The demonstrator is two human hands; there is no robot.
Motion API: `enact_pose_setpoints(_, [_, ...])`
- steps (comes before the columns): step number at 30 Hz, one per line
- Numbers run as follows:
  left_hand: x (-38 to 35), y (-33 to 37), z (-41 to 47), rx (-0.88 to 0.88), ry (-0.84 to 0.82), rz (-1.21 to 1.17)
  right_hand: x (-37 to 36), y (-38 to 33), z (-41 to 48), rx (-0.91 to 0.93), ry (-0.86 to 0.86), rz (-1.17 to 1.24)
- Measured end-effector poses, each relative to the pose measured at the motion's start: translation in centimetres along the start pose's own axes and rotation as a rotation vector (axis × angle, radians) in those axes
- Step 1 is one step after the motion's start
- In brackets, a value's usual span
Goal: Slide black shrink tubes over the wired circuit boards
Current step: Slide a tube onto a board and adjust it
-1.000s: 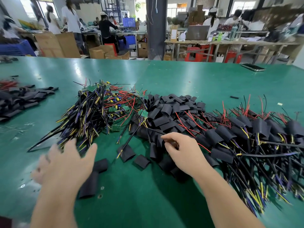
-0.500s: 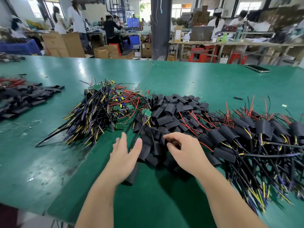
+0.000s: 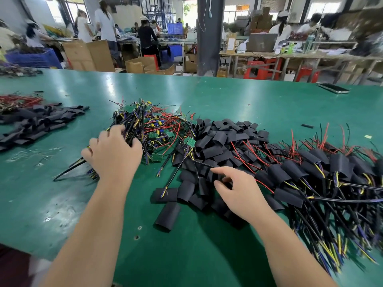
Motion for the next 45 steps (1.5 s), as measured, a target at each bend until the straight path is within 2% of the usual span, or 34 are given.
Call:
enact_pose_setpoints(3, [-0.6,1.4,1.3,-0.102,0.006,0.081,0.0,-0.2,0.0,0.005,-0.007,-0.013])
enact_pose_setpoints(7, [-1.8,4.8,-1.2,-0.374,-0.065,0.055,-0.3,-1.2,0.1,0.073,-0.045,0.022])
enact_pose_setpoints(9, [-3.2,5.9,-2.9,-0.355,-0.269,0.044,-0.7,-1.6,0.0,0.129,-0.103,0.017])
enact_pose_setpoints(11, [-5.0,6.4,-4.3,-0.291,-0.522,0.139,-1.1,-1.9,-0.1,0.164,-0.163,-0.005])
enact_pose_setpoints(13, [-6.0,6.5,-5.2,-0.251,-0.7,0.205,-1.2,-1.9,-0.2,0.172,-0.199,-0.008])
enact_pose_setpoints(16, [-6.0,6.3,-4.8,-0.238,-0.704,0.189,-1.3,-2.0,-0.3,0.18,-0.215,0.003])
enact_pose_setpoints(19, [-5.1,6.3,-3.6,-0.186,-0.634,-0.053,-1.6,-2.4,-0.4,0.17,-0.244,0.072])
enact_pose_setpoints(21, [-4.1,6.6,-3.0,-0.149,-0.63,-0.332,-2.5,-3.3,-0.9,0.165,-0.388,0.316])
enact_pose_setpoints(23, [-2.8,7.1,-3.3,-0.197,-0.649,-0.546,-3.3,-4.3,-1.3,0.135,-0.488,0.634])
enact_pose_setpoints(25, [-1.6,7.6,-4.0,-0.369,-0.67,-0.605,-3.0,-4.6,-1.1,0.068,-0.369,0.875])
enact_pose_setpoints(27, [-0.7,7.7,-4.9,-0.511,-0.723,-0.605,-2.1,-3.9,-0.4,-0.065,-0.136,1.021])
enact_pose_setpoints(29, [-0.2,7.6,-5.9,-0.578,-0.823,-0.608,-1.1,-2.8,0.2,-0.216,0.082,1.176])
enact_pose_setpoints(31, [0.2,7.6,-7.0,-0.624,-0.925,-0.597,-0.2,-1.8,0.4,-0.268,0.233,1.318])
enact_pose_setpoints(35, [0.7,7.1,-8.5,-0.611,-1.14,-0.676,0.7,-1.5,0.6,-0.252,0.352,1.505])
enact_pose_setpoints(38, [1.1,6.8,-8.8,-0.575,-1.239,-0.744,1.2,-1.5,0.7,-0.193,0.443,1.619])
enact_pose_setpoints(41, [0.9,6.8,-8.6,-0.586,-1.208,-0.672,2.0,-1.0,0.6,-0.14,0.532,1.54])
enact_pose_setpoints(45, [0.5,7.2,-8.7,-0.681,-0.982,-0.526,3.1,-0.3,0.2,-0.034,0.629,1.071])
Point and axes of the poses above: each hand's wrist, its own z-axis towards the middle knuckle, its own x-axis out of the back of the hand, y = z × x, the point moved 4 cm from there along z, towards the middle knuckle, and after that the axes turned 14 degrees about x, right-handed, at the moved point
